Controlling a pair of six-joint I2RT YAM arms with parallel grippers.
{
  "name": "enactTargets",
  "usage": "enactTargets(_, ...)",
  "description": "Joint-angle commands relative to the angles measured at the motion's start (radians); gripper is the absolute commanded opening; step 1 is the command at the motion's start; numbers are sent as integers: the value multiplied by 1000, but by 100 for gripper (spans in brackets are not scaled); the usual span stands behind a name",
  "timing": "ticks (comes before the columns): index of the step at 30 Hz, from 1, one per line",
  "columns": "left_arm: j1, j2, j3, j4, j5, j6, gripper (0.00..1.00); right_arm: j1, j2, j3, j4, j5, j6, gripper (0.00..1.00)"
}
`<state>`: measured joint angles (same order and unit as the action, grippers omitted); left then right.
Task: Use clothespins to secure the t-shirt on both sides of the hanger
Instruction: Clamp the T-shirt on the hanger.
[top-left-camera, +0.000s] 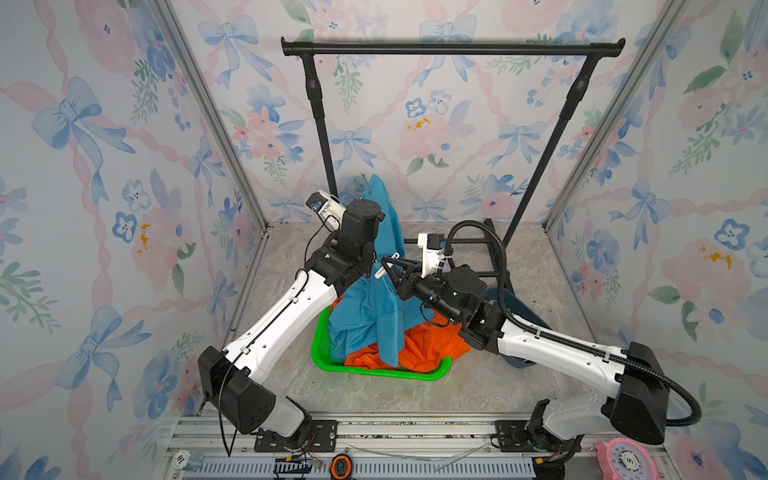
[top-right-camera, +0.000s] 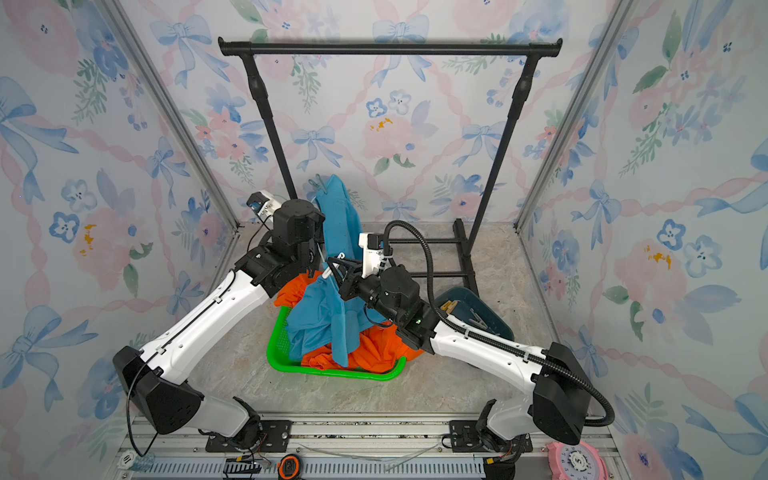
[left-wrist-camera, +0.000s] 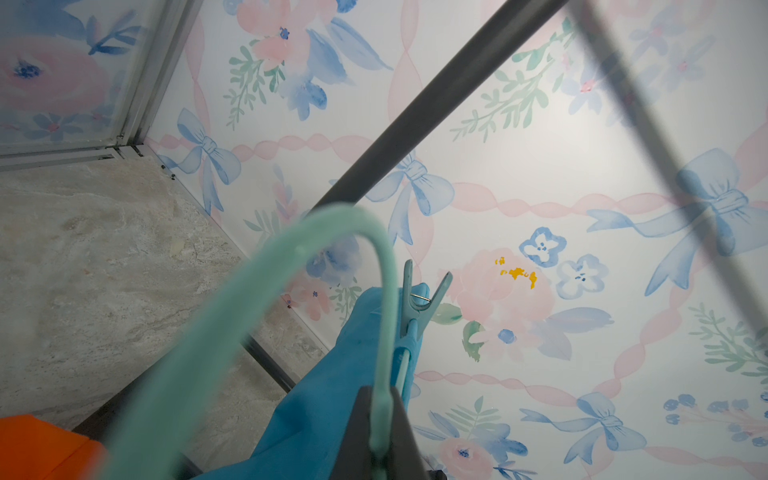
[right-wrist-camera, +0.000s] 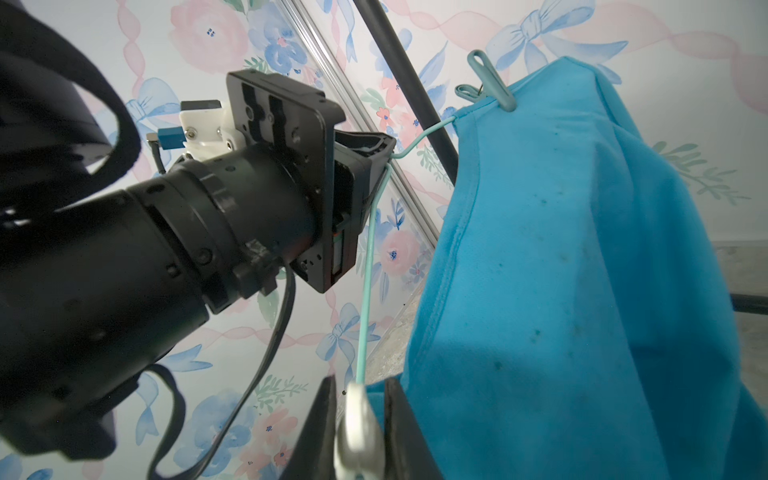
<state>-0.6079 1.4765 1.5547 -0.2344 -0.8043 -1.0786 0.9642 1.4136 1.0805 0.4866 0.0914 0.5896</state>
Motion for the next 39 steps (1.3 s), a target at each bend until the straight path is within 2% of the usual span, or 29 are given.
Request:
enactTargets(1,6,7,12,23,-16,-18,0,10,-31,38,-2,19,-46,8)
enactTargets(12,3,4,64,3,-18,-10,0,10,9,3,88,57,-68,6)
enactTargets(27,-11,-14,47,-17,-29,-27,0,-5,134,133,143,36,-78,4)
enactTargets(39,6,-29,20,-22,-26,-29,0,-21,70,168,98,-6,-80,4)
